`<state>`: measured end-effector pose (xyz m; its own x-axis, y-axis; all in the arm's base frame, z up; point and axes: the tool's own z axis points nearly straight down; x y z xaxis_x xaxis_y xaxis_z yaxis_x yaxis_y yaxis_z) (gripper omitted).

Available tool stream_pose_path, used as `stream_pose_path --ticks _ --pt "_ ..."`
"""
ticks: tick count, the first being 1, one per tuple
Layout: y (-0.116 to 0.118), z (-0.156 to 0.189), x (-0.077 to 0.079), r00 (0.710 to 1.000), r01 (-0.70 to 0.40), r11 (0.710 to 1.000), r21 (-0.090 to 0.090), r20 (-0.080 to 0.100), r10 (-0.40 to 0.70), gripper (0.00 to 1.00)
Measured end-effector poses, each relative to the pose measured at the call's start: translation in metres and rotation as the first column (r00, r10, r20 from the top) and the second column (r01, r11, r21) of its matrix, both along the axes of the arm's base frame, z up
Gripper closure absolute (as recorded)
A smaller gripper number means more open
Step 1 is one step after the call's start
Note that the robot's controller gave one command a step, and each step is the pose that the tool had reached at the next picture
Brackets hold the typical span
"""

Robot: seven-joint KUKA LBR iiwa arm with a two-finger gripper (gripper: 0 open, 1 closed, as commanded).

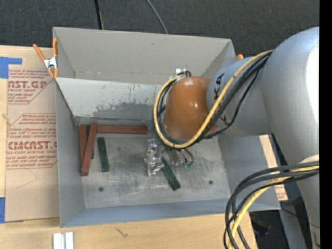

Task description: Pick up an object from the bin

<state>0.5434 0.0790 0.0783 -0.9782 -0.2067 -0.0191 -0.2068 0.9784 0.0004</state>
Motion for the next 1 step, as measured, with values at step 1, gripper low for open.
stream_pose_path --ticks 1 --pt "-0.0005 -0.0040 -0.0044 1.000 -0.002 1.000 -0.002 -0.015 0.002 0.00"
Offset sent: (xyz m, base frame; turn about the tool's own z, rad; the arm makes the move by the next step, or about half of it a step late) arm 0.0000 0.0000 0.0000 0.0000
